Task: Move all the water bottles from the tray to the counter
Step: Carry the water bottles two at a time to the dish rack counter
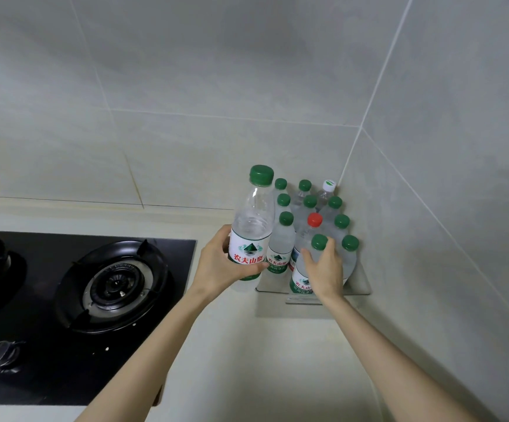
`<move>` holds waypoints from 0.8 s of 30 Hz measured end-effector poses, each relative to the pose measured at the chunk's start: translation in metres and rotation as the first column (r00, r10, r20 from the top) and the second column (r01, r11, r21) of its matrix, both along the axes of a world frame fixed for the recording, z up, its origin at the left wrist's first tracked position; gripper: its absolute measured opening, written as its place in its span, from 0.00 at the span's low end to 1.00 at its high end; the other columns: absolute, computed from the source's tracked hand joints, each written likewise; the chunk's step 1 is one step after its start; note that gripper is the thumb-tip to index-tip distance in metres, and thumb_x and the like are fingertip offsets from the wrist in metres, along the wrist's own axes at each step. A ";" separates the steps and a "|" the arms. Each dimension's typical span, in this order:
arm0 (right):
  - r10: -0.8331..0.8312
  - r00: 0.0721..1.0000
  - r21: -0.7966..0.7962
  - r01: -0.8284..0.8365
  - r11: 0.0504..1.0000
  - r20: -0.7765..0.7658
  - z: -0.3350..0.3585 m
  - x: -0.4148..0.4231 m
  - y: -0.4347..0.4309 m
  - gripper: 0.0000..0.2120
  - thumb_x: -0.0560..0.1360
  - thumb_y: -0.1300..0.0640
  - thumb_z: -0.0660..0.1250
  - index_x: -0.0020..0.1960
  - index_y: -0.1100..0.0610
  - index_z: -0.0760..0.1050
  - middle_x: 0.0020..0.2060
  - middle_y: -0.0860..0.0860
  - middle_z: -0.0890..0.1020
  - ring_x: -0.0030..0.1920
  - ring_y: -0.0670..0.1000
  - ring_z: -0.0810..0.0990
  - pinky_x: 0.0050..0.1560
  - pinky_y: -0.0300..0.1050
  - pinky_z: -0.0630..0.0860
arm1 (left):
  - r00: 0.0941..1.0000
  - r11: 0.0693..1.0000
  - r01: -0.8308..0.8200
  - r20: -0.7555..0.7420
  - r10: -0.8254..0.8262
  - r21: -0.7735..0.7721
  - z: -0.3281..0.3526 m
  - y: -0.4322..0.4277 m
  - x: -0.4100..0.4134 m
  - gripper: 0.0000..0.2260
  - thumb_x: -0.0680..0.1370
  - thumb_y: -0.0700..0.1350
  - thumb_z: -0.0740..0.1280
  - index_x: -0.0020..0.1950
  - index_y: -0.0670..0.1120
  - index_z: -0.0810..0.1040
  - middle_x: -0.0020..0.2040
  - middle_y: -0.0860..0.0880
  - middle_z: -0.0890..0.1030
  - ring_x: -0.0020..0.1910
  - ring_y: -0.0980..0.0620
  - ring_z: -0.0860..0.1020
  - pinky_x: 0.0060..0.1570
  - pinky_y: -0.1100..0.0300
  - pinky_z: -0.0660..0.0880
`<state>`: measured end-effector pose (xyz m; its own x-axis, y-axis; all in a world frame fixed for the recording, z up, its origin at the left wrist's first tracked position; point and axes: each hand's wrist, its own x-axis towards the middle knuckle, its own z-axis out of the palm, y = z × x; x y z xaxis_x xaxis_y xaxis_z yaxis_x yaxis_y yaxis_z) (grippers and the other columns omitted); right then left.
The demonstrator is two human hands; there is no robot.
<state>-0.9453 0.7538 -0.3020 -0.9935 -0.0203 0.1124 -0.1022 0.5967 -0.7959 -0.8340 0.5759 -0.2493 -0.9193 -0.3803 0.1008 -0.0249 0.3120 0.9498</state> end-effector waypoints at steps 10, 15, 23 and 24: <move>0.016 0.989 0.013 -0.015 1.000 -0.144 0.009 0.000 -0.001 0.17 0.77 0.50 0.65 0.59 0.61 0.71 0.47 0.59 0.81 0.49 0.61 0.79 0.42 0.45 0.68 | 0.991 0.992 -0.121 0.051 0.122 -0.019 -0.004 -0.005 0.006 0.29 0.57 0.53 0.81 0.54 0.55 0.76 0.46 0.57 0.83 0.46 0.58 0.82 0.45 0.59 0.81; 0.000 0.918 -0.011 -0.005 1.000 -0.396 0.064 0.011 -0.011 0.18 0.73 0.47 0.70 0.57 0.57 0.76 0.43 0.55 0.83 0.45 0.58 0.80 0.38 0.44 0.69 | 0.976 0.977 -0.209 0.061 0.211 -0.037 0.002 -0.011 0.017 0.32 0.53 0.60 0.79 0.54 0.56 0.76 0.45 0.57 0.83 0.47 0.56 0.82 0.49 0.49 0.81; 0.166 0.806 -0.058 -0.240 0.969 -0.568 0.144 0.058 -0.047 0.17 0.70 0.41 0.67 0.50 0.53 0.79 0.35 0.45 0.81 0.36 0.47 0.77 0.36 0.39 0.66 | 0.929 0.924 -0.369 -0.008 0.371 -0.102 0.029 -0.020 0.070 0.28 0.54 0.62 0.78 0.50 0.58 0.74 0.42 0.61 0.82 0.44 0.60 0.81 0.46 0.48 0.80; 0.206 0.806 -0.064 -0.288 0.955 -0.555 0.148 0.067 -0.053 0.16 0.71 0.42 0.68 0.50 0.53 0.79 0.34 0.44 0.80 0.35 0.46 0.77 0.37 0.38 0.67 | 0.917 0.911 -0.398 -0.020 0.398 -0.111 0.031 -0.022 0.082 0.28 0.54 0.62 0.78 0.50 0.58 0.74 0.42 0.61 0.82 0.44 0.60 0.81 0.46 0.48 0.80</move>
